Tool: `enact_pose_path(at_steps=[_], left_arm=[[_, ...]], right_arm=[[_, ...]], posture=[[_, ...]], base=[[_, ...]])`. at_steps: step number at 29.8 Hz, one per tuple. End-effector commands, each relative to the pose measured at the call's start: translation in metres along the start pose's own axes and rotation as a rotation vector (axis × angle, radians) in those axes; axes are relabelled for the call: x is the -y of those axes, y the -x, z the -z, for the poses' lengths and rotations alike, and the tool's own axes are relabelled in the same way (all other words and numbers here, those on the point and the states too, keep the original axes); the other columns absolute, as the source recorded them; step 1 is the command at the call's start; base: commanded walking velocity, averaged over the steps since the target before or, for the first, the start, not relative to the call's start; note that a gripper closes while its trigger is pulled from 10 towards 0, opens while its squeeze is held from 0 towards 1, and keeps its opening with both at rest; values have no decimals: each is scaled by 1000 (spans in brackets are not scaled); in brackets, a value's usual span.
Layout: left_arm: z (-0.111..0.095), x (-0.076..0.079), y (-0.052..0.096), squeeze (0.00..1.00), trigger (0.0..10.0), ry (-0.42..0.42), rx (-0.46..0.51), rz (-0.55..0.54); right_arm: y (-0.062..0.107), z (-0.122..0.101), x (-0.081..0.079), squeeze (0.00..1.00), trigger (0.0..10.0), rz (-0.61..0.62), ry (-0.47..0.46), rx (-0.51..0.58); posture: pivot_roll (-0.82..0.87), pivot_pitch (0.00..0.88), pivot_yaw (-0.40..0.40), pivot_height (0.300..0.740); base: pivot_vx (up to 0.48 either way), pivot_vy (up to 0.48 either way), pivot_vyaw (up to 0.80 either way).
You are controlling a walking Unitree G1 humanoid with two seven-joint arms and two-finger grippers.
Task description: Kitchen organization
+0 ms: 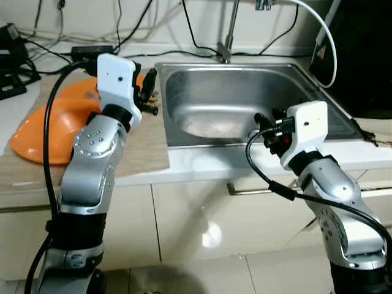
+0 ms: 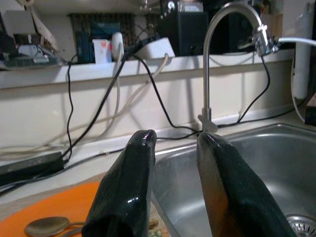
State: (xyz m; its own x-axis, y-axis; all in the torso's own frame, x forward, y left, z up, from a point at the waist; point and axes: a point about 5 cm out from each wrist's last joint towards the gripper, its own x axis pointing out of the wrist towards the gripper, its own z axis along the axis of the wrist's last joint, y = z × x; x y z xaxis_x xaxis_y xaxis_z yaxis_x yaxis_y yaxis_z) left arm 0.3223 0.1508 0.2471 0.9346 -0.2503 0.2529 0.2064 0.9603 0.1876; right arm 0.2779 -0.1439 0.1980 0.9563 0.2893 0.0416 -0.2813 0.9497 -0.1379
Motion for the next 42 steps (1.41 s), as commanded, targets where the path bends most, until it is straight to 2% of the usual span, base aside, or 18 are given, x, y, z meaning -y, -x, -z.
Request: enact_pose_path(at_steps=[1, 12, 13, 17, 25, 29, 32, 35, 37, 38, 39, 40, 42], left_arm=[[-1, 3, 1, 0, 10000, 10, -3, 9], [-2, 5, -2, 0, 10000, 11, -10, 24], [-2, 8, -4, 0, 10000, 13, -9, 41], [-3, 10, -5, 0, 10000, 17, -7, 55], [-12, 12, -5, 0, 10000, -1, 9, 111], [-22, 12, -3, 0, 10000, 56, 14, 169], [-23, 13, -2, 0, 10000, 61, 10, 186], [-26, 9, -1, 0, 10000, 74, -5, 198], [-29, -6, -2, 0, 10000, 97, -29, 186], [-29, -16, -1, 969, 10000, 107, -53, 184], [-29, -16, -1, 969, 10000, 107, -53, 184], [-28, -22, -1, 969, 10000, 113, -69, 182], [-22, -42, 7, 1000, 10000, 141, -144, 244]], right_arm=[[-2, 1, 0, 0, 10000, 3, 1, -2], [-4, 1, 5, 0, 10000, 67, -21, 9], [-3, 1, 8, 0, 10000, 95, -51, 15], [-2, 1, 10, 0, 10000, 111, -63, 17], [2, 1, 8, 0, 10000, 101, -70, 19], [3, 2, 6, 0, 10000, 80, -86, 21], [3, 1, 5, 0, 10000, 70, -95, 23], [3, 0, 2, 0, 10000, 36, -120, 30], [2, 0, 0, 0, 10000, 5, -128, 29], [2, 0, -1, 0, 10000, -9, -124, 26], [2, 0, -1, 0, 10000, -9, -124, 26], [2, 0, -1, 0, 10000, -19, -121, 24], [3, 1, -3, 0, 10000, -48, -110, 18]], posture=[[7, 7, -50, 740], [5, 12, -38, 740], [3, 15, -32, 740], [0, 17, -28, 740], [0, 19, -27, 740], [5, 20, -34, 740], [7, 20, -36, 740], [9, 21, -38, 740], [13, 22, -40, 740], [15, 22, -41, 740], [15, 22, -41, 740], [16, 22, -41, 740], [19, 23, -41, 740]], base=[[259, 0, 450], [344, 0, 594], [368, 0, 0], [366, 0, 0], [0, 0, 0], [0, 0, 0], [0, 0, 0], [0, 0, 0], [0, 0, 0], [0, 0, 0], [0, 0, 0], [0, 0, 0], [0, 0, 0]])
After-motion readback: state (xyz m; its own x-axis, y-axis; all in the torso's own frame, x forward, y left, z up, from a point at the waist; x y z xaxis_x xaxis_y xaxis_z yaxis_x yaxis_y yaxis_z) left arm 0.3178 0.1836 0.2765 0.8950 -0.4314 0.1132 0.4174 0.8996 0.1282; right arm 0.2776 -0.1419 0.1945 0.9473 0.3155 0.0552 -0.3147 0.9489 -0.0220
